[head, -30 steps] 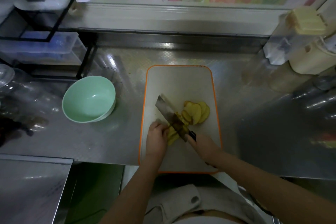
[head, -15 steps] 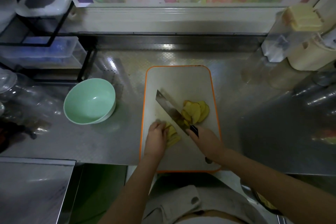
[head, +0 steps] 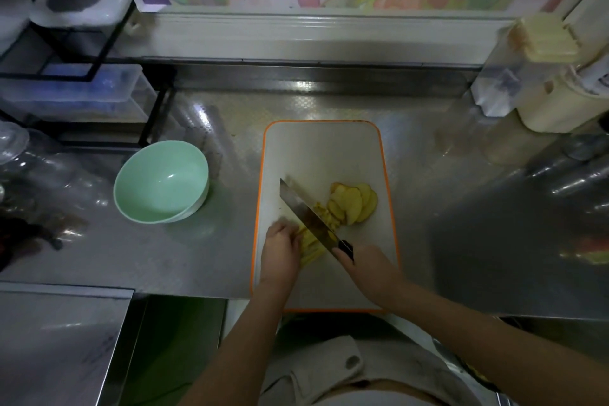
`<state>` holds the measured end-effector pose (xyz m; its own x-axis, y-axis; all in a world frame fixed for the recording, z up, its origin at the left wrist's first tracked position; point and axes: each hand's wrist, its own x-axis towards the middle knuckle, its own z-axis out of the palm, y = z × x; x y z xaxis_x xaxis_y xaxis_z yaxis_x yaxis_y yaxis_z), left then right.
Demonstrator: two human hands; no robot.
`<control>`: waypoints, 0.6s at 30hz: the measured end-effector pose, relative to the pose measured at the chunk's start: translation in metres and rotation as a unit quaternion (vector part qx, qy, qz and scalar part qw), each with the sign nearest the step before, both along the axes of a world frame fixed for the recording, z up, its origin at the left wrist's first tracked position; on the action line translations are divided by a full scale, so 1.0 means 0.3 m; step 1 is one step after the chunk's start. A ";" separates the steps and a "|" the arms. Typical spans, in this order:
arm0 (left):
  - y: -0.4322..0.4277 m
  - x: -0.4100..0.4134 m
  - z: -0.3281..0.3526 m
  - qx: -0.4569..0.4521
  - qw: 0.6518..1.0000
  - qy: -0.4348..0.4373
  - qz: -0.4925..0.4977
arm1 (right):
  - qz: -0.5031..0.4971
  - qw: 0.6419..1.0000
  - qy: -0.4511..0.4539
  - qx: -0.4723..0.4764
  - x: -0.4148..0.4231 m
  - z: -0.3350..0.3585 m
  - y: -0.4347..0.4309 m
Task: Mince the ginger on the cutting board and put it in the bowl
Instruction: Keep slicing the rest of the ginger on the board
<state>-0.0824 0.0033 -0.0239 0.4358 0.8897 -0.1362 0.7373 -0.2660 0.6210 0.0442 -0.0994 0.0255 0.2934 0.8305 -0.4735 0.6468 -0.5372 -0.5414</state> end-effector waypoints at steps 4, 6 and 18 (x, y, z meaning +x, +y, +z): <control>-0.001 -0.001 0.000 0.007 1.000 0.002 0.003 | -0.004 1.000 0.015 -0.006 -0.008 -0.007 0.001; 0.000 -0.003 -0.002 0.012 1.000 0.002 0.001 | -0.011 1.000 0.026 -0.010 -0.014 -0.011 0.005; 0.010 0.007 -0.006 0.007 1.000 0.008 0.000 | -0.036 0.998 0.022 -0.046 -0.058 -0.039 0.047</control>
<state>-0.0803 0.0064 -0.0258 0.4334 0.8915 -0.1317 0.7473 -0.2739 0.6053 0.0268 -0.0853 0.0138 0.3279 0.7598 -0.5614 0.5806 -0.6308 -0.5147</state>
